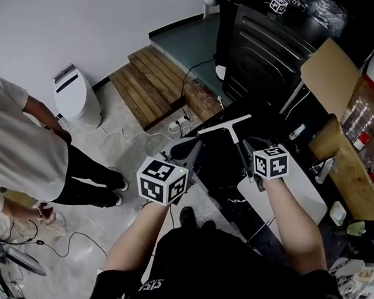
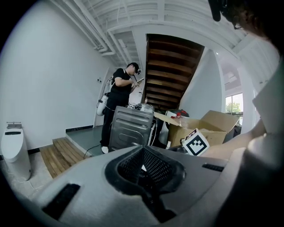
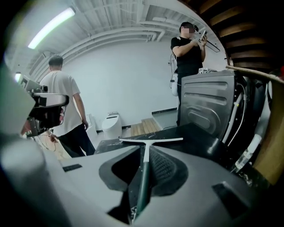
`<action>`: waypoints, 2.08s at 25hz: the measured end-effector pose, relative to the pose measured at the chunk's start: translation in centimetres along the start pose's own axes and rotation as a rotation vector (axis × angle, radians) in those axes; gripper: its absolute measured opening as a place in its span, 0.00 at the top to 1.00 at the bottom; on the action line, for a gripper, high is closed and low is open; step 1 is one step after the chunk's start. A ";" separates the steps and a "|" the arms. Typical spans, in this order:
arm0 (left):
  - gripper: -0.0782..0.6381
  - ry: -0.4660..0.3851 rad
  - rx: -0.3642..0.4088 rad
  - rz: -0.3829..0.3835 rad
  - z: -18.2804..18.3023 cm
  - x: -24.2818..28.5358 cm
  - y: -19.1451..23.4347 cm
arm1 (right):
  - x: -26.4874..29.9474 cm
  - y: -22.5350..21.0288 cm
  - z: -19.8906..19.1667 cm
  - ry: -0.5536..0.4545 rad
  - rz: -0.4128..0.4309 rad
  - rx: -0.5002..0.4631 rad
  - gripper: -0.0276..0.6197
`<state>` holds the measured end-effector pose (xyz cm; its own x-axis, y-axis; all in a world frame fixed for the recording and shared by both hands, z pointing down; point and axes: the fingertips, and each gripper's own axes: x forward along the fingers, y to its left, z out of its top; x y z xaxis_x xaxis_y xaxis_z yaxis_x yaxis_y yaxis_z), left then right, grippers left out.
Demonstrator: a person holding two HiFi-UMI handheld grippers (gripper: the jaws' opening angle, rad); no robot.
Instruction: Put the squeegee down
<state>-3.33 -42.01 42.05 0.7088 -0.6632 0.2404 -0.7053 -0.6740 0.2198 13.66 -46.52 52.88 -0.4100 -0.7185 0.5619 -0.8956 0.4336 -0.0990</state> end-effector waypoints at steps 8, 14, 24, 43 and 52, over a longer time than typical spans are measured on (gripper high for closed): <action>0.88 -0.023 0.046 0.049 1.9 -0.8 0.0 | -4.6 1.0 2.7 -0.149 0.016 -0.042 0.93; 0.88 -0.045 0.066 0.074 3.0 -1.2 -0.6 | -9.1 2.6 5.0 -0.276 0.059 -0.060 0.95; 0.88 -0.110 0.083 0.120 5.0 -2.8 -0.5 | -17.0 2.7 6.0 -0.489 0.052 -0.023 0.95; 0.88 -0.133 0.109 0.121 6.0 -3.6 0.4 | -17.6 6.7 6.8 -0.527 0.100 -0.098 0.95; 0.88 -0.131 0.102 0.109 5.9 -4.0 1.0 | -17.1 7.2 6.7 -0.504 0.092 -0.084 0.95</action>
<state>-6.72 -41.94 35.72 0.6287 -0.7666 0.1309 -0.7776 -0.6205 0.1011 13.04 -34.72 37.04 -0.5375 -0.8388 0.0866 -0.8433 0.5350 -0.0514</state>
